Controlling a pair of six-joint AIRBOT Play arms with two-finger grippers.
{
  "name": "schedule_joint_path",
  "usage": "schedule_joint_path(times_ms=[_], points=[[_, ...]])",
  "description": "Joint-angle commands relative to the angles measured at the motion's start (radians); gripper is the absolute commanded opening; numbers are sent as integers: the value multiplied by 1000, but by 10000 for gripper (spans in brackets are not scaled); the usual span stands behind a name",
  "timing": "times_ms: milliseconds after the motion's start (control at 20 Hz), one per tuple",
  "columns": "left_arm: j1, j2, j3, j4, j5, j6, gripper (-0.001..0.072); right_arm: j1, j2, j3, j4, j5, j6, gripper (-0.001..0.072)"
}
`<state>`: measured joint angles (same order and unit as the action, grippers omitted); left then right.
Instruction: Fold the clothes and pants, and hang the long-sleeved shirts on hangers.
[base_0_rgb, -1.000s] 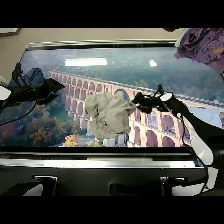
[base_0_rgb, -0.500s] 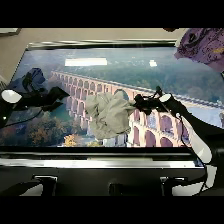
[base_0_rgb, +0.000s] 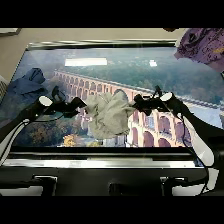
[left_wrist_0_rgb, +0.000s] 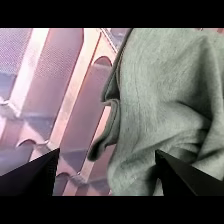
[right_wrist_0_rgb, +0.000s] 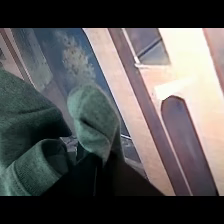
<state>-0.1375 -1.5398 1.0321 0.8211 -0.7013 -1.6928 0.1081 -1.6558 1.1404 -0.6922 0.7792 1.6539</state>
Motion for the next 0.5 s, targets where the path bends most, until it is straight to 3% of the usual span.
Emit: schedule_joint_path(times_ms=[0,200,250,350,400,450], points=[[-32,-71,0,-152,60,76,682,0,2,1,-1,16,3,35],[-46,-100,14,-191,93,82,654,0,2,1,0,24,10,35],[-48,-106,26,-203,93,82,546,0,2,1,0,28,10,35],[-51,-114,48,-212,91,82,231,0,6,1,-1,34,10,35],[-51,-115,58,-212,88,82,121,0,12,1,-1,34,10,35],[-51,-115,67,-212,85,82,58,0,19,1,-1,30,10,35]])
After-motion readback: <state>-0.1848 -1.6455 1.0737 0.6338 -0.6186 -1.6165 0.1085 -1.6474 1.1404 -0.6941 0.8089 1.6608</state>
